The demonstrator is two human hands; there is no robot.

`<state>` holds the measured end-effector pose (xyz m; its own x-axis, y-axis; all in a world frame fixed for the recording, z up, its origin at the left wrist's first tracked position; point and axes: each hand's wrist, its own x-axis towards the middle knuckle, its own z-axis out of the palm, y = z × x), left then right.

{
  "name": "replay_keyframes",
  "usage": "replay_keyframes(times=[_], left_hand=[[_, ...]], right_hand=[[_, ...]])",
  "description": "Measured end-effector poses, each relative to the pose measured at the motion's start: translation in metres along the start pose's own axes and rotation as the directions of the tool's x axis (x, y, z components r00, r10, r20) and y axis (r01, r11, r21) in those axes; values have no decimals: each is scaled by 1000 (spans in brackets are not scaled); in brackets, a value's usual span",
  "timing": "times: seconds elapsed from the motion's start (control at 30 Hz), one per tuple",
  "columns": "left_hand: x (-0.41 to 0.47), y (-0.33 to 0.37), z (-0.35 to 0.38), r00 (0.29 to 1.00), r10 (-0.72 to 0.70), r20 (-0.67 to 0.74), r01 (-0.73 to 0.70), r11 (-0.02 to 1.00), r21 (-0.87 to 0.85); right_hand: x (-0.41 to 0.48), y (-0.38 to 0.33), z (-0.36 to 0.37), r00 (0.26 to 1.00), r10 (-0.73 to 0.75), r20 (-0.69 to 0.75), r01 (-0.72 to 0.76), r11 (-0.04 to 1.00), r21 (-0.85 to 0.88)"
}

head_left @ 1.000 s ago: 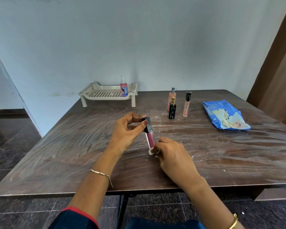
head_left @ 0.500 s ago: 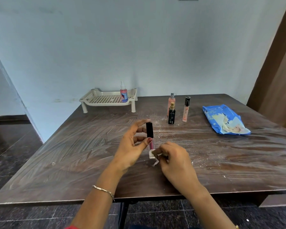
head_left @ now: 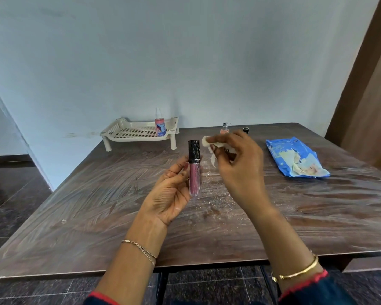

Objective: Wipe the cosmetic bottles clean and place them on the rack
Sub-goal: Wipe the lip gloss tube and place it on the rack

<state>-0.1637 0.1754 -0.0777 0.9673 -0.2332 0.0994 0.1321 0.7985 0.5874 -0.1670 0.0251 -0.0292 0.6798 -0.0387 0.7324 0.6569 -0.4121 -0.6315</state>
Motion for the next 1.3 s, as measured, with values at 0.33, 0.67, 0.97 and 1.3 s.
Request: replay_keyframes(times=[0.33, 0.67, 0.97, 1.3], left_hand=[[7, -9, 32, 998, 9, -67, -18, 989, -150], [12, -14, 25, 977, -19, -211, -21, 982, -186], [9, -8, 14, 977, -17, -211, -17, 987, -157], [9, -15, 20, 994, -37, -106, 16, 982, -189]], right_hand=[[-6, 4, 11, 939, -310, 153, 345, 869, -356], [-47, 14, 4, 944, -188, 272, 282, 887, -366], [-44, 22, -5, 953, 19, 302, 31, 987, -158], [14, -6, 12, 973, -140, 183, 179, 959, -218]])
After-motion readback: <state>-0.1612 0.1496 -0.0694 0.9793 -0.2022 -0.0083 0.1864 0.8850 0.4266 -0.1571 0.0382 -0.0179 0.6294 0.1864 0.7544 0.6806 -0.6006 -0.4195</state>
